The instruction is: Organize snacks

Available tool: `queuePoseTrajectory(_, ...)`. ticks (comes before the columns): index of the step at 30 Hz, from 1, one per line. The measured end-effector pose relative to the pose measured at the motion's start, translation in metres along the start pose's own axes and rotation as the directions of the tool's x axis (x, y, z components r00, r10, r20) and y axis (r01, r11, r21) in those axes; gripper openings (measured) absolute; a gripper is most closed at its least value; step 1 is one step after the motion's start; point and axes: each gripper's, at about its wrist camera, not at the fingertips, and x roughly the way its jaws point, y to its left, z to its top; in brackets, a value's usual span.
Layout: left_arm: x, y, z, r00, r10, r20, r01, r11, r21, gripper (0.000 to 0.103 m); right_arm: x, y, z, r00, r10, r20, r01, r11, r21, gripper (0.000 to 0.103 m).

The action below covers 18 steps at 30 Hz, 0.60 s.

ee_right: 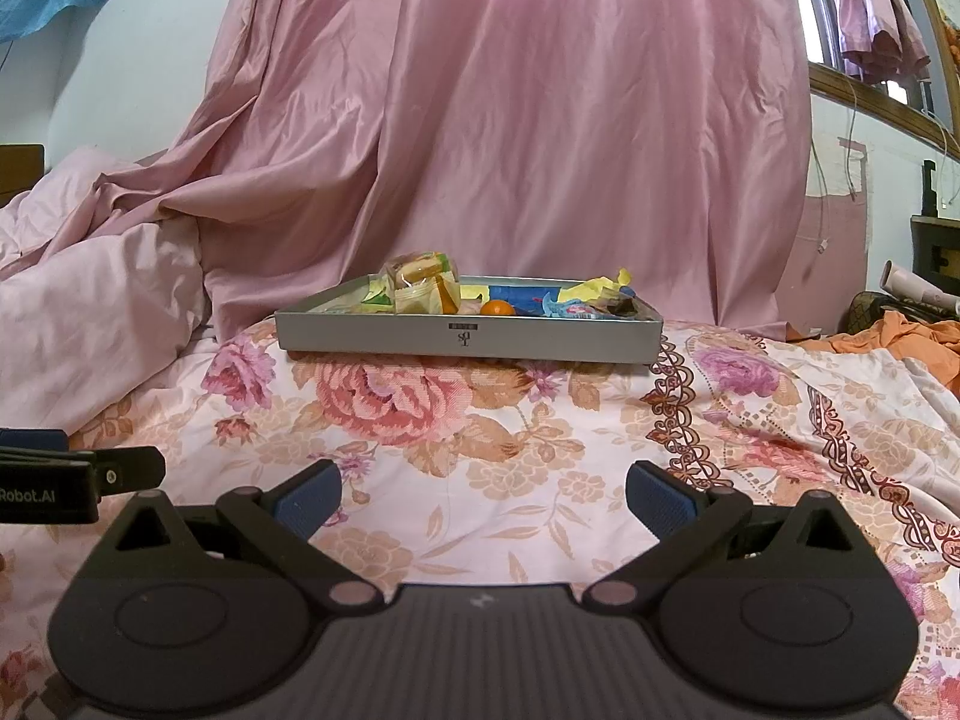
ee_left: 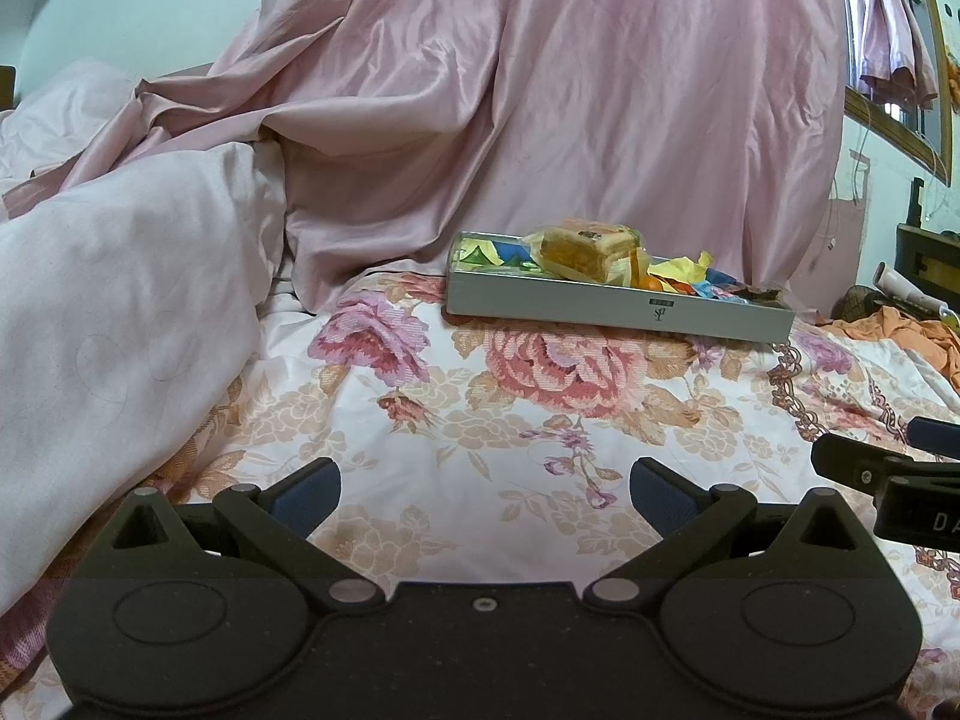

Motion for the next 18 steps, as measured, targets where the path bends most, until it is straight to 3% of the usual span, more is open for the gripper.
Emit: queuePoseTrajectory(18,-0.0001,0.0000,-0.0002,1.000,0.000,0.000,0.000,1.000,0.001,0.102,-0.0001,0.0020,-0.0004,1.000,-0.002,-0.001,0.002,1.000,-0.002,0.103)
